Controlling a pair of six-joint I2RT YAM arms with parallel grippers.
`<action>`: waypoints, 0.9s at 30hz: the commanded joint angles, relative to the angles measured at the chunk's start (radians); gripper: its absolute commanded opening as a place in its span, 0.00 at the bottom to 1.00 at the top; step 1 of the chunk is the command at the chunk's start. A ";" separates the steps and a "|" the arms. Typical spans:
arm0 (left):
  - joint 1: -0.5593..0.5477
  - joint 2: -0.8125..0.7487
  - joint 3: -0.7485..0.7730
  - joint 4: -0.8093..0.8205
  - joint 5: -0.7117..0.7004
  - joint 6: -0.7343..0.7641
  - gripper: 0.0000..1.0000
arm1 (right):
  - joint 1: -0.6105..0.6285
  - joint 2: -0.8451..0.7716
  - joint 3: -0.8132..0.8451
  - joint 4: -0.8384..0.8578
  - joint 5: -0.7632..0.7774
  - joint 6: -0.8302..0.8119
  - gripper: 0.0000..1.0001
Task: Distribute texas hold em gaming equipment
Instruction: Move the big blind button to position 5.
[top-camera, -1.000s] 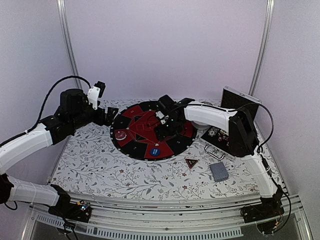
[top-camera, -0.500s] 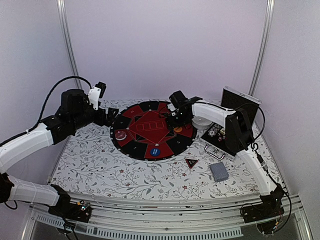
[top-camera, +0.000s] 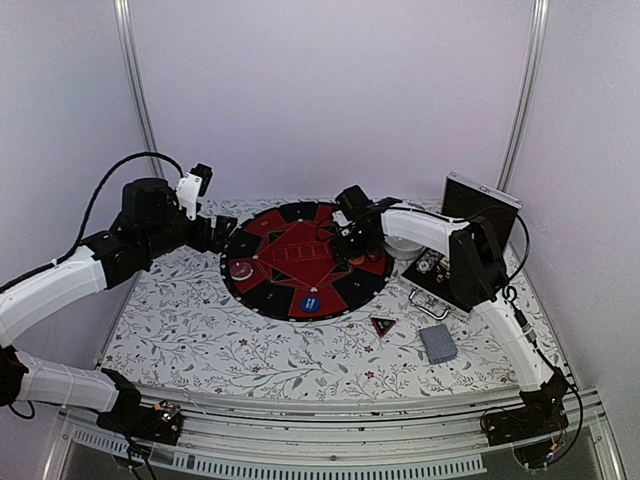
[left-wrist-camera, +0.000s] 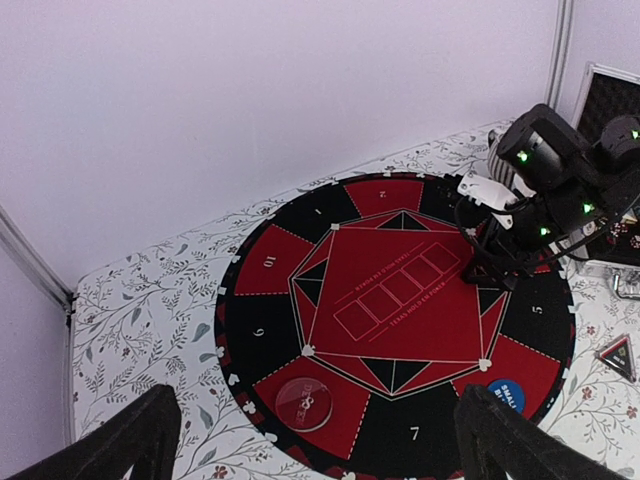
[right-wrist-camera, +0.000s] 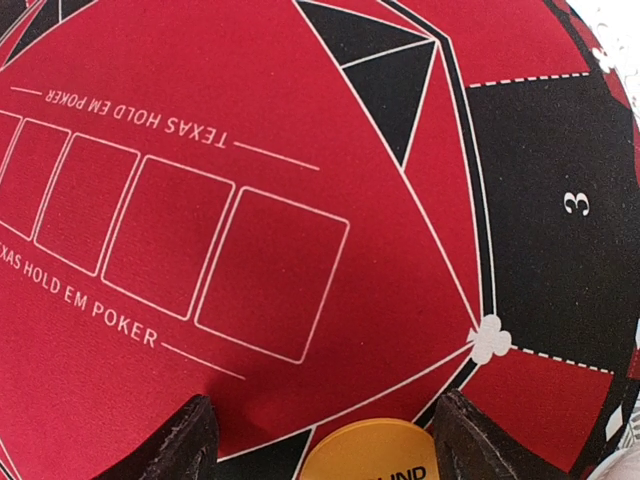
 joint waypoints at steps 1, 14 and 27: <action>0.013 0.000 -0.013 0.013 0.012 0.008 0.98 | -0.012 -0.023 -0.039 -0.108 0.072 -0.027 0.76; 0.013 -0.005 -0.014 0.015 0.010 0.010 0.98 | -0.020 -0.087 -0.166 -0.132 -0.044 -0.016 0.58; 0.013 -0.008 -0.014 0.015 0.012 0.010 0.98 | 0.001 -0.158 -0.281 -0.120 -0.052 0.004 0.41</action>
